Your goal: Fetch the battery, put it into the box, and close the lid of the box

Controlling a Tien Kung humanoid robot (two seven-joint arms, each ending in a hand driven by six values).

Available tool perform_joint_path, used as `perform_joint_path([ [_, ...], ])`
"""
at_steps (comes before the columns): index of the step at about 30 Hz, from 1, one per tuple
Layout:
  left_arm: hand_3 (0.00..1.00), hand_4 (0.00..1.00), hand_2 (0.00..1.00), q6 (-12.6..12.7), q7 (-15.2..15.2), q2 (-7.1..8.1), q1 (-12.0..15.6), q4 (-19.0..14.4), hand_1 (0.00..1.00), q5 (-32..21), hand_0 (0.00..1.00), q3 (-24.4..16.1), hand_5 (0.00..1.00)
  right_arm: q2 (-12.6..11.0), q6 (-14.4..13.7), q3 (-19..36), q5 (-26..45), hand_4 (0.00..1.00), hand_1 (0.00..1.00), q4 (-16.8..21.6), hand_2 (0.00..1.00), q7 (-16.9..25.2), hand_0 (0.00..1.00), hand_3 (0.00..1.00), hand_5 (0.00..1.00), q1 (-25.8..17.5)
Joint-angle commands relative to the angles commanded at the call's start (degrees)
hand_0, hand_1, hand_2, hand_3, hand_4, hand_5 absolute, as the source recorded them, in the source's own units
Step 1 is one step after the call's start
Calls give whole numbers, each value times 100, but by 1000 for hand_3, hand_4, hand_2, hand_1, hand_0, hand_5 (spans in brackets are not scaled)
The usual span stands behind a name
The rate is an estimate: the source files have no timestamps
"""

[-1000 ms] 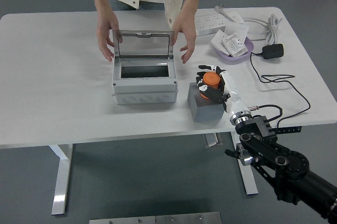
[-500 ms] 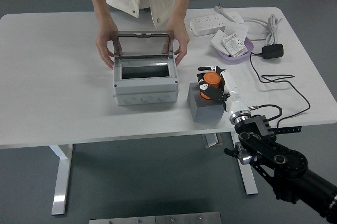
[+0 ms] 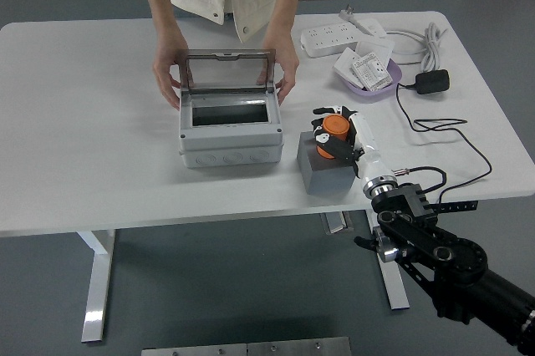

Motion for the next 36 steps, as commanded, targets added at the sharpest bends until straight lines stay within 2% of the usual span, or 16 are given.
perform_joint_path([
  [2, 771, 622, 676, -1, -2, 0, 0, 0, 740, -5, 640, 4, 224, -3, -19, -4, -26, 223, 368, 18, 362, -21, 419, 396, 2, 3],
  [3, 771, 623, 679, -1, -1, 0, 0, 0, 740, -2, 639, 1, 227, -5, -30, -2, -39, 2, 234, 30, 291, -29, 241, 266, 2, 2],
  [7, 771, 623, 679, 0, 0, 0, 1, 0, 740, 14, 639, -18, 227, -15, -67, 15, -84, 2, 234, 91, 291, -46, 241, 266, 2, 3],
  [8, 770, 623, 683, 2, 1, 0, 2, 0, 741, 24, 640, -28, 223, -19, -73, 20, -97, 2, 215, 111, 269, -49, 171, 232, 2, 5],
  [29, 769, 626, 681, 12, -21, -5, -6, 0, 741, 102, 642, -68, 224, -85, -117, 137, -291, 2, 213, 334, 264, -98, 196, 218, 2, 68],
  [36, 770, 628, 682, 13, -16, -9, -4, 0, 741, 121, 642, -93, 227, -155, -236, 162, -875, 2, 213, 678, 265, -406, 199, 218, 2, 69],
])
